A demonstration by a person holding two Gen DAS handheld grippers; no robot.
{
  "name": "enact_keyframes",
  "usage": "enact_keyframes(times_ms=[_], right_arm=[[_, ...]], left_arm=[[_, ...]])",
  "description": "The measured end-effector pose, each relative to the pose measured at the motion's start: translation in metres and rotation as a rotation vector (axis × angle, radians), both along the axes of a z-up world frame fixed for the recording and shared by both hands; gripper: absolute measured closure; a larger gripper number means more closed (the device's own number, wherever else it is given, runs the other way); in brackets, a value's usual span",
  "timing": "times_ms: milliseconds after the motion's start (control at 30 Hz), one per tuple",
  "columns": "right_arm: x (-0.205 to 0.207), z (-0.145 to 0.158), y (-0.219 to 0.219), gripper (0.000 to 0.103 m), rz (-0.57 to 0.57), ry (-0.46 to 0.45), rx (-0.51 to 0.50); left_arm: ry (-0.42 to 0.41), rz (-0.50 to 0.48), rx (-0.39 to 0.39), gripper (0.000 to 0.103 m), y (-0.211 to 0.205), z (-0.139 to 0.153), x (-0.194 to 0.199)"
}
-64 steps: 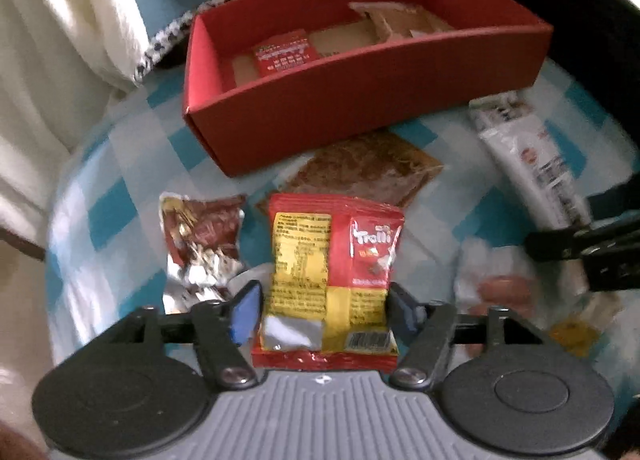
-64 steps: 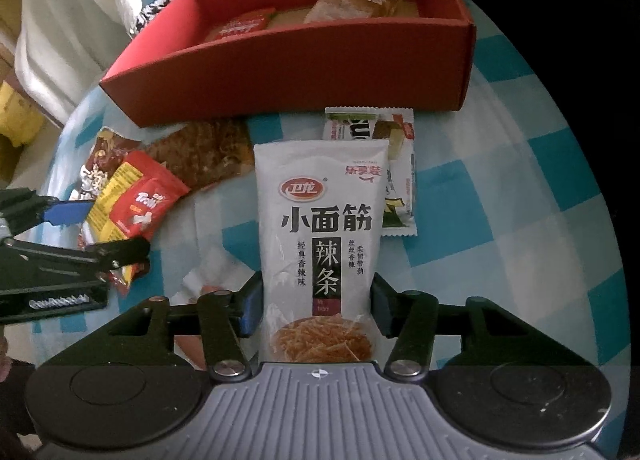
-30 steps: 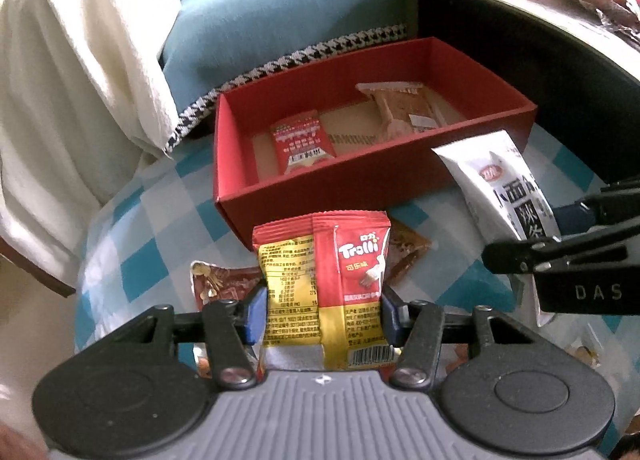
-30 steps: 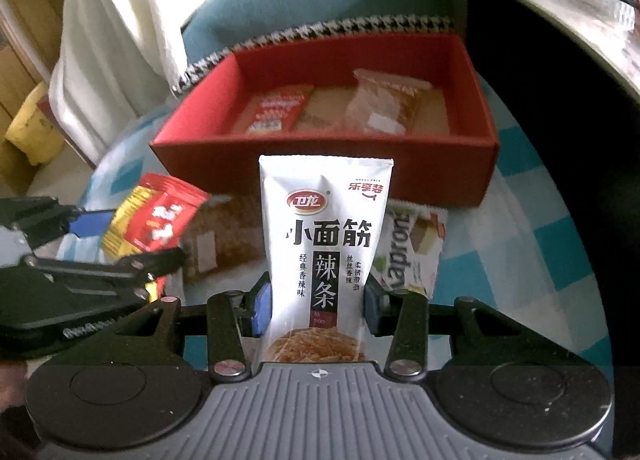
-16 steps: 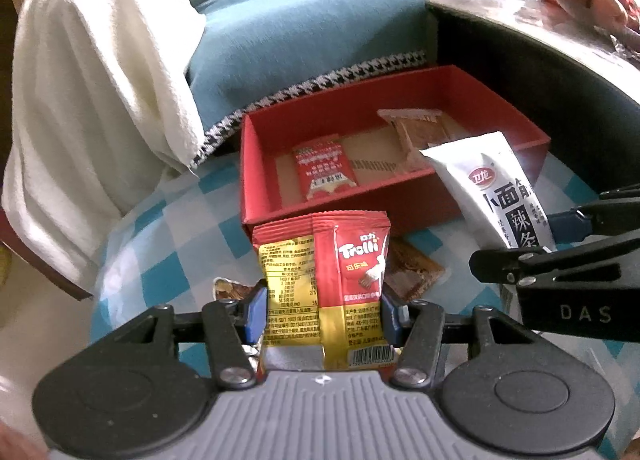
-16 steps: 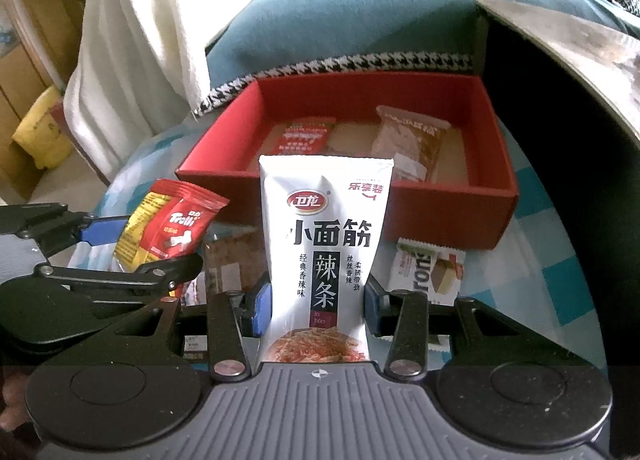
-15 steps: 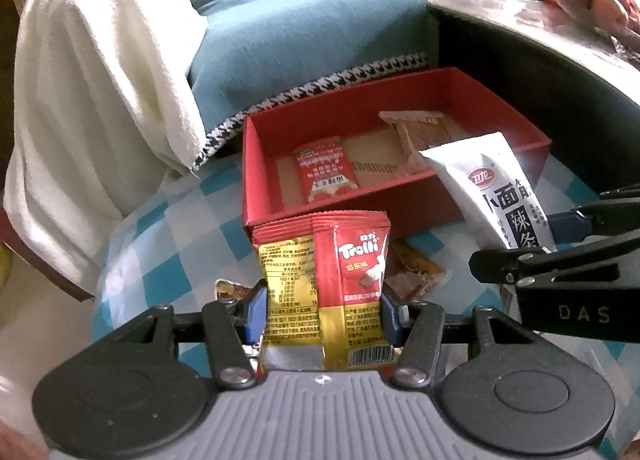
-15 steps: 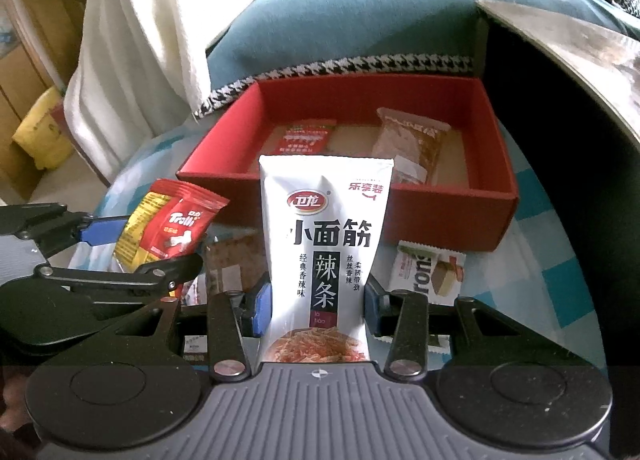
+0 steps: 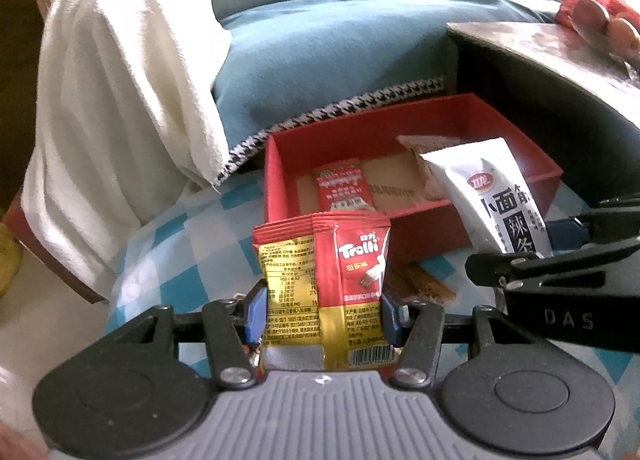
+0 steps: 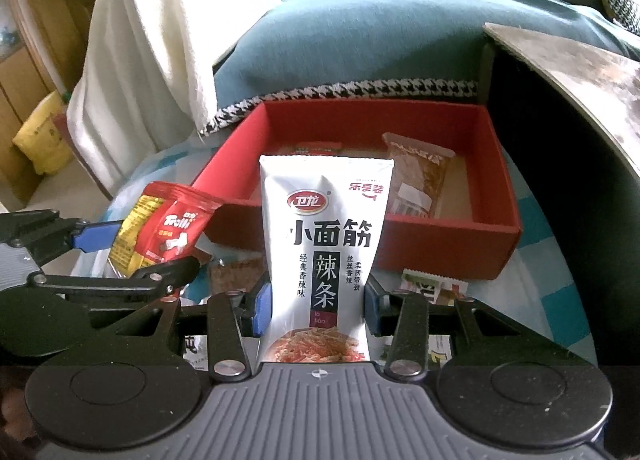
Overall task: Organize snacks
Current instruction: 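Carry both packets into the red box and open both tools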
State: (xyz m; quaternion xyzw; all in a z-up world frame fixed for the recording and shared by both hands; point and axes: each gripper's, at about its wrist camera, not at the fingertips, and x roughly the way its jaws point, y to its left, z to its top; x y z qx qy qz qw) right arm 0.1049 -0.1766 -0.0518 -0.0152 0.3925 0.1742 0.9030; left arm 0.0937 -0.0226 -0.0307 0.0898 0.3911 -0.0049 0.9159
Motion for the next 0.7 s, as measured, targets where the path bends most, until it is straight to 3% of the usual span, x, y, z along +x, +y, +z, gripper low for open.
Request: enact_keyframes(times_ms=[267,700], right_arm=[[-0.002,0.007,0.004,0.051,0.000,-0.043,0.003],[-0.006,0.010,0.007,0.051,-0.021,-0.064,0.010]], left_arm=[[-0.061,0.040,0.000,0.055,0.000,0.005,0.004],[-0.094,0.076,-0.004,0.055,0.002,0.011,0.025]])
